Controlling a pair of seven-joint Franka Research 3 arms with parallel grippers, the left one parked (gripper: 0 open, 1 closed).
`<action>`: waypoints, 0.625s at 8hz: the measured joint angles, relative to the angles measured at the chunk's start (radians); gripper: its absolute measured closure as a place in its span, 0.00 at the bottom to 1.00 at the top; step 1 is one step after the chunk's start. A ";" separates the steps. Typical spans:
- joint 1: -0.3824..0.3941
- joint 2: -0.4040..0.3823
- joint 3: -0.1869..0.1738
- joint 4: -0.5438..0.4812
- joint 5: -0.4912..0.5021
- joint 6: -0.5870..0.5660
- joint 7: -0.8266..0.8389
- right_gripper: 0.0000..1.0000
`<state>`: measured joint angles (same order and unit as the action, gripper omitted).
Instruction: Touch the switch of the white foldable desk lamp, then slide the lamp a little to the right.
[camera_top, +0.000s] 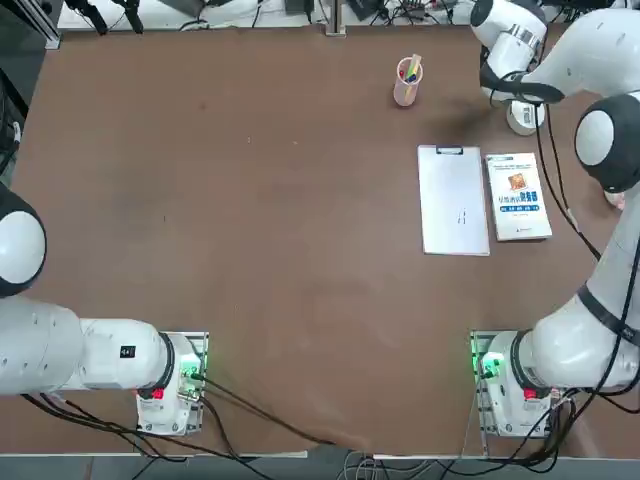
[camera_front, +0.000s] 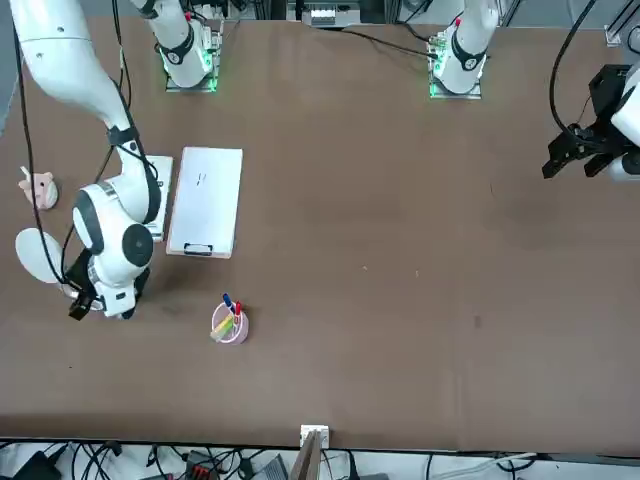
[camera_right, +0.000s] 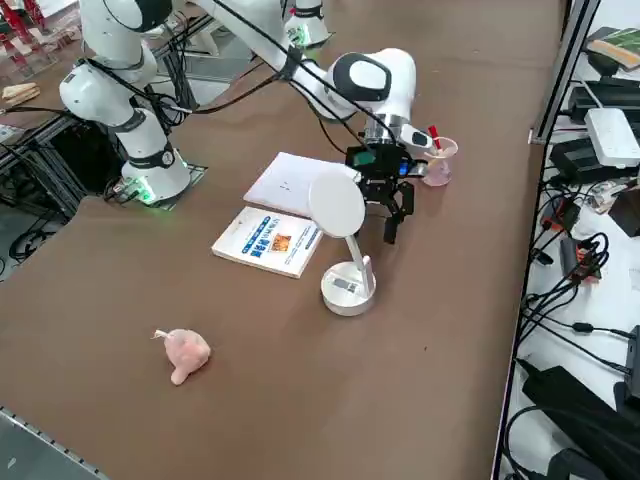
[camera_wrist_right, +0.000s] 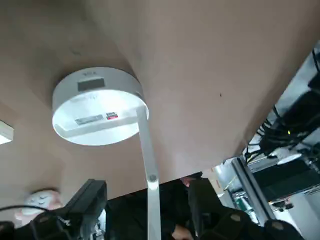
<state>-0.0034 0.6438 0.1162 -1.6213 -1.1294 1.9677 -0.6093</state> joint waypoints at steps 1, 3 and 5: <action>0.003 0.015 0.000 0.007 -0.001 -0.004 -0.026 0.00; 0.004 0.039 0.000 0.020 -0.004 -0.013 -0.054 0.00; 0.004 0.085 -0.003 0.051 -0.037 -0.025 -0.072 0.00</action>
<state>0.0004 0.7288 0.1134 -1.5705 -1.1665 1.9430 -0.6811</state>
